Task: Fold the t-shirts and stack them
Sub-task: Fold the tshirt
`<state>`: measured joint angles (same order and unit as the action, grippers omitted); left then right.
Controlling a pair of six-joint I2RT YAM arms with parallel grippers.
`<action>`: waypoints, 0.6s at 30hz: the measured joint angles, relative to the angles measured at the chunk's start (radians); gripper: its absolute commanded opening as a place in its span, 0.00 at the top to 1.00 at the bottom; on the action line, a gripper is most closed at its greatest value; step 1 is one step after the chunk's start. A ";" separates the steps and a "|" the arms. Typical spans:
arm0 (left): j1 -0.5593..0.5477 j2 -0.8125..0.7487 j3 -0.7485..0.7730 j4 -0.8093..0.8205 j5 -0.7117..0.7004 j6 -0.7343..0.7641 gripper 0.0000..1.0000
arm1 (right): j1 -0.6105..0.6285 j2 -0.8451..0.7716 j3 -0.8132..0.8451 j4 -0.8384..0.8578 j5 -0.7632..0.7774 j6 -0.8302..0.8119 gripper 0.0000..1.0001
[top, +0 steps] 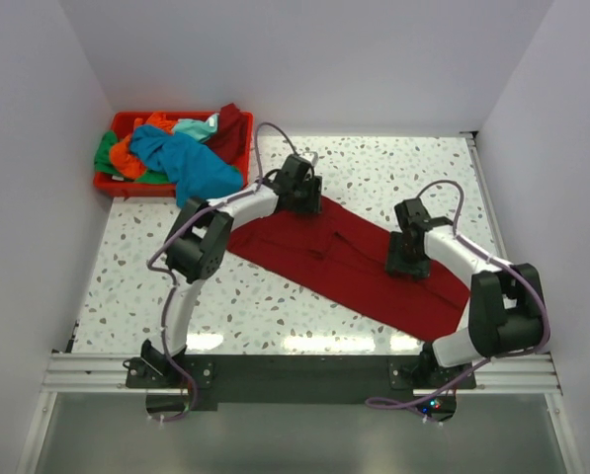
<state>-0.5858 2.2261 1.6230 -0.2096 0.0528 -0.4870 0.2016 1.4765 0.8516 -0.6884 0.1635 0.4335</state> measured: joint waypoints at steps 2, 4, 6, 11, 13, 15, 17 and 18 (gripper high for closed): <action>-0.005 0.039 0.062 -0.009 0.005 0.018 0.43 | 0.000 -0.014 0.000 -0.011 0.000 -0.001 0.40; -0.011 0.072 0.124 -0.035 0.011 0.036 0.41 | 0.000 -0.033 0.000 -0.020 -0.002 -0.004 0.39; -0.016 0.096 0.175 -0.068 0.017 0.046 0.39 | 0.000 -0.063 0.001 -0.029 -0.007 -0.009 0.38; -0.018 0.124 0.284 -0.167 0.019 0.061 0.36 | 0.000 -0.131 0.039 -0.048 -0.022 -0.032 0.37; -0.019 0.124 0.320 -0.182 0.019 0.060 0.36 | 0.000 -0.138 0.059 -0.046 -0.024 -0.043 0.37; -0.019 0.111 0.327 -0.185 0.018 0.052 0.36 | 0.000 -0.137 0.063 -0.039 -0.024 -0.056 0.37; -0.019 0.085 0.314 -0.202 0.014 0.033 0.36 | 0.000 -0.135 0.062 -0.039 -0.024 -0.064 0.37; -0.019 0.061 0.288 -0.203 0.010 0.020 0.35 | 0.000 -0.135 0.060 -0.034 -0.024 -0.069 0.37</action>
<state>-0.6044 2.2868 1.9114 -0.4126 0.0631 -0.4667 0.2016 1.3418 0.9115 -0.7223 0.1398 0.3649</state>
